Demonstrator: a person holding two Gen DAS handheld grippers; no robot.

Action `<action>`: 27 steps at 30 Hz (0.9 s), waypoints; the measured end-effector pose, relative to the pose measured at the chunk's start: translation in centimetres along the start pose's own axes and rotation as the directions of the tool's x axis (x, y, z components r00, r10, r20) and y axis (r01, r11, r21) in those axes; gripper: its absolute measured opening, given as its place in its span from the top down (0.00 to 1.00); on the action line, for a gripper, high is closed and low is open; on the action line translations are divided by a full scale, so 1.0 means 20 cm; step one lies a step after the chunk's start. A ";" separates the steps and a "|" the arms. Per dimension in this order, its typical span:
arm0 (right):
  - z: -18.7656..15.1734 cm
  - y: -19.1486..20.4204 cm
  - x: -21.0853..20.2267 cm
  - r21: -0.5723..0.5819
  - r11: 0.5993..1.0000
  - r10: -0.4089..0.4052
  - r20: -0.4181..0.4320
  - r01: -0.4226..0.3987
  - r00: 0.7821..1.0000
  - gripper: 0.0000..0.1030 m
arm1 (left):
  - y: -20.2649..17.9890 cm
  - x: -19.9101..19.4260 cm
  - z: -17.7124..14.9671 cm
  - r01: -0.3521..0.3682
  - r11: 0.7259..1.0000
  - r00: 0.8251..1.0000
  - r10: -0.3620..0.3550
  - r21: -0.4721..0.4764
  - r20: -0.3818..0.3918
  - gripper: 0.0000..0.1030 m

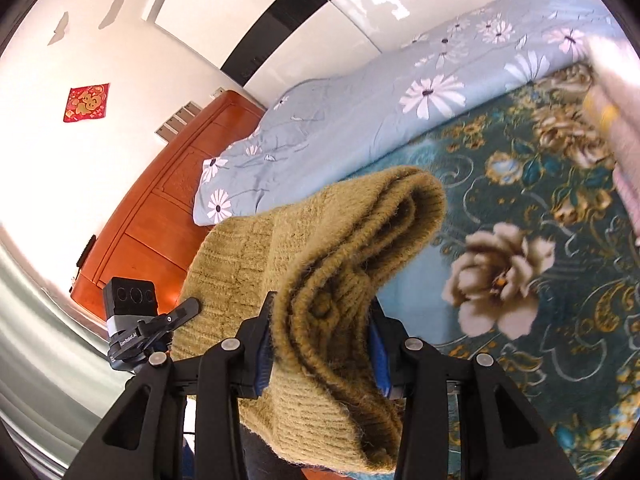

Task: Fold clothes
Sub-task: 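Lift the folded yellow sweater with both grippers toward the clothes stack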

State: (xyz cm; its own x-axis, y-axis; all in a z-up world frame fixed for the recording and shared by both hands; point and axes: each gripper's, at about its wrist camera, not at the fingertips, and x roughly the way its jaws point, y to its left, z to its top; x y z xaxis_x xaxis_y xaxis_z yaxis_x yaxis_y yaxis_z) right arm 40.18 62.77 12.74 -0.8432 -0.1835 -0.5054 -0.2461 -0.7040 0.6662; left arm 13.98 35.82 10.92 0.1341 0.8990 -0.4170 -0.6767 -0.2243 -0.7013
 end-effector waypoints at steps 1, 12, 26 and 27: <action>0.04 0.00 -0.07 -0.005 1.000 -0.010 0.015 0.010 1.000 0.59 | -0.06 0.05 0.04 0.014 1.000 1.000 -0.014 0.012 -0.005 0.68; 0.41 -0.18 -0.84 -0.013 0.989 -0.145 0.158 0.149 0.977 0.59 | -0.80 0.66 0.32 0.154 0.974 0.986 -0.141 0.166 -0.091 0.68; 0.77 -0.84 -1.40 0.117 0.913 -0.406 0.207 0.390 0.890 0.60 | -1.24 1.63 0.23 0.345 0.934 0.913 -0.310 0.095 -0.265 0.68; 0.79 -0.89 -1.41 0.126 0.912 -0.409 0.208 0.390 0.888 0.60 | -1.26 1.67 0.22 0.345 0.933 0.914 -0.308 0.107 -0.265 0.68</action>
State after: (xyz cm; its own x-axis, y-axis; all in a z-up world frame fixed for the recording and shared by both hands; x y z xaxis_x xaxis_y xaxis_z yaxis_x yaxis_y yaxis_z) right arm 60.78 91.27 23.70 -0.7480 0.2678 -0.6072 -0.6137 -0.6274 0.4793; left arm 32.29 73.27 17.22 0.5226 0.7910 -0.3183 -0.6620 0.1411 -0.7361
